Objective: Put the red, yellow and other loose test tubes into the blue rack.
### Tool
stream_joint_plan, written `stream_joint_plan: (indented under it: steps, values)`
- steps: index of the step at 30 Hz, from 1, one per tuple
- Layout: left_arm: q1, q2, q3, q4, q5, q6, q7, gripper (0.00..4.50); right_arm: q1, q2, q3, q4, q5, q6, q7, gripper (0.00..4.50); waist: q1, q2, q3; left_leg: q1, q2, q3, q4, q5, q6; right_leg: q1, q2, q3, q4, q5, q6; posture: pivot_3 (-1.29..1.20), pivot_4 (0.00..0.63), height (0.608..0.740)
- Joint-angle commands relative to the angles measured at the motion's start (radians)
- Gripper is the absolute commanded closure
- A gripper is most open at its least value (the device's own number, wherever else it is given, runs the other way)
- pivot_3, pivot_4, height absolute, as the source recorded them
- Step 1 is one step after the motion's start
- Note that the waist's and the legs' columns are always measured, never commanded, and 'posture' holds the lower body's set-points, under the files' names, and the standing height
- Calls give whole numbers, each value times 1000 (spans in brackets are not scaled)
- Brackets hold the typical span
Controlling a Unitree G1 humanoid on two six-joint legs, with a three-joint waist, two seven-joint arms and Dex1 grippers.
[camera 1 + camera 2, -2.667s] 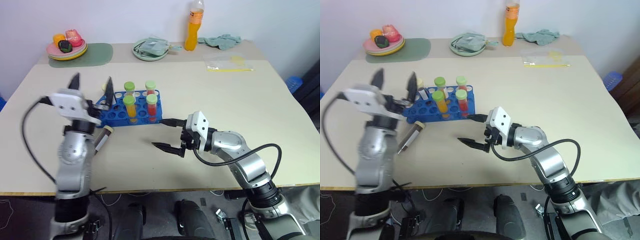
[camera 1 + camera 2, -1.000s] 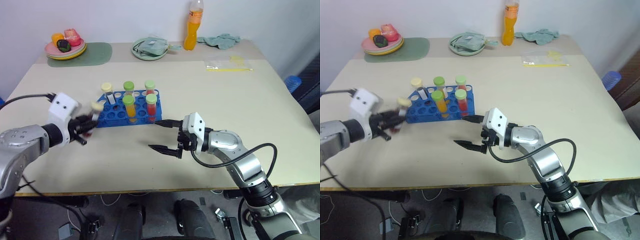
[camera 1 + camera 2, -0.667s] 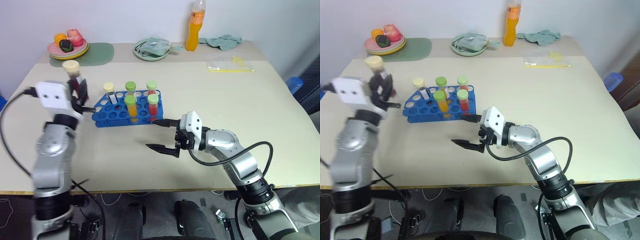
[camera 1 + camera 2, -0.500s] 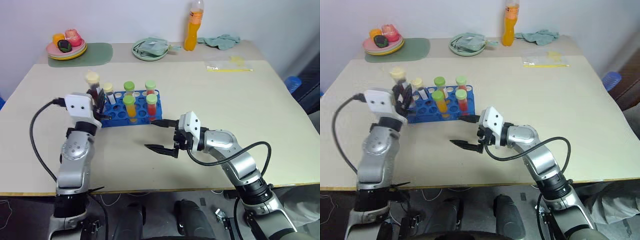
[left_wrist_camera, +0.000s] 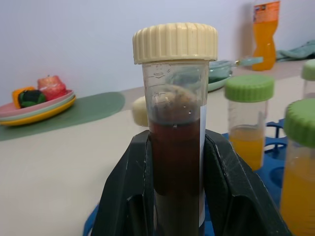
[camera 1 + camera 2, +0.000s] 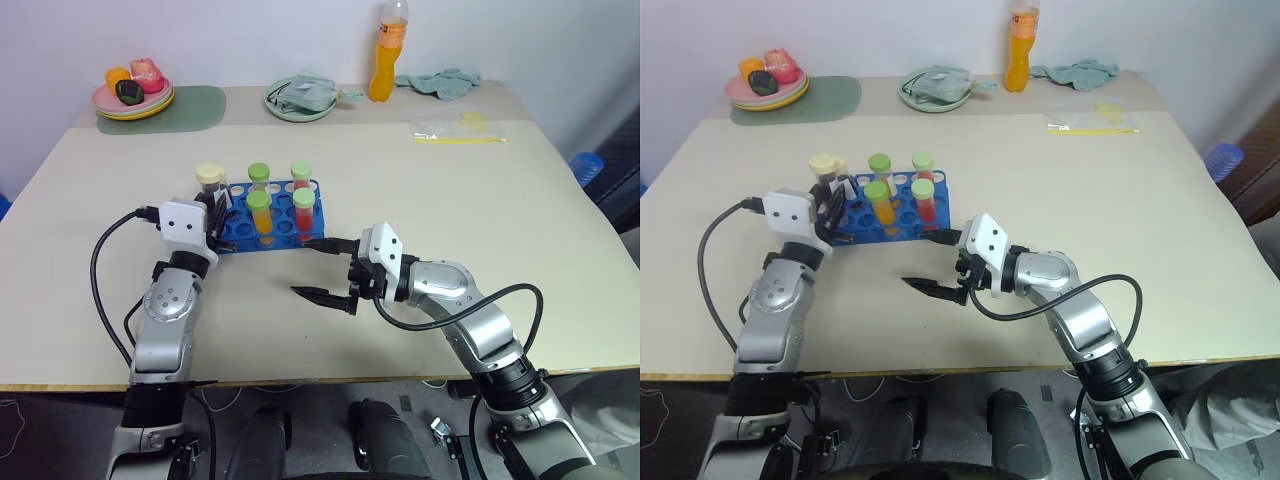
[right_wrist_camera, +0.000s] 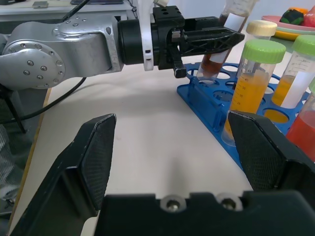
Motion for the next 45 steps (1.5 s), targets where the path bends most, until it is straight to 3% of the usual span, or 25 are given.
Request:
stream_joint_plan:
  steps: [1,12,19,22,27,34,45]
  values:
    - [-22,-21,-8,8,-13,-15,-14,3719,-6,1,-11,-40,2,-11,-4,489,0,0,0,0,0,0,0,0,0,0,0,0,0,0,0,0,150,740]
    - [-6,-47,-21,46,-1,-76,-34,3719,-2,-1,-12,-39,2,-15,-5,489,3,0,0,0,0,0,0,0,0,1,0,0,0,0,0,0,150,740]
    - [59,-71,10,-51,-49,-90,-35,227,-7,-22,-35,-37,11,-22,8,489,-1,0,0,0,0,-1,0,0,0,0,0,0,0,0,0,0,150,740]
    - [111,-54,29,-151,-80,-50,-50,227,-11,-48,-72,-37,34,-16,23,489,0,0,0,0,0,-1,0,0,0,0,0,0,0,0,0,0,150,740]
    - [301,81,184,-408,-309,125,-158,227,1,-146,-173,-56,91,34,63,489,-3,1,0,0,1,0,0,0,0,0,0,0,0,0,0,0,150,740]
    - [506,301,328,-384,-339,214,-324,227,52,-281,-307,-9,124,101,71,489,2,1,1,2,1,1,0,-1,1,3,1,0,-2,-1,-1,0,150,740]
    - [534,323,325,-353,-300,220,-339,227,87,-320,-323,79,98,82,80,489,-2,1,1,2,1,1,-1,-1,1,3,1,0,-2,-1,-1,0,150,740]
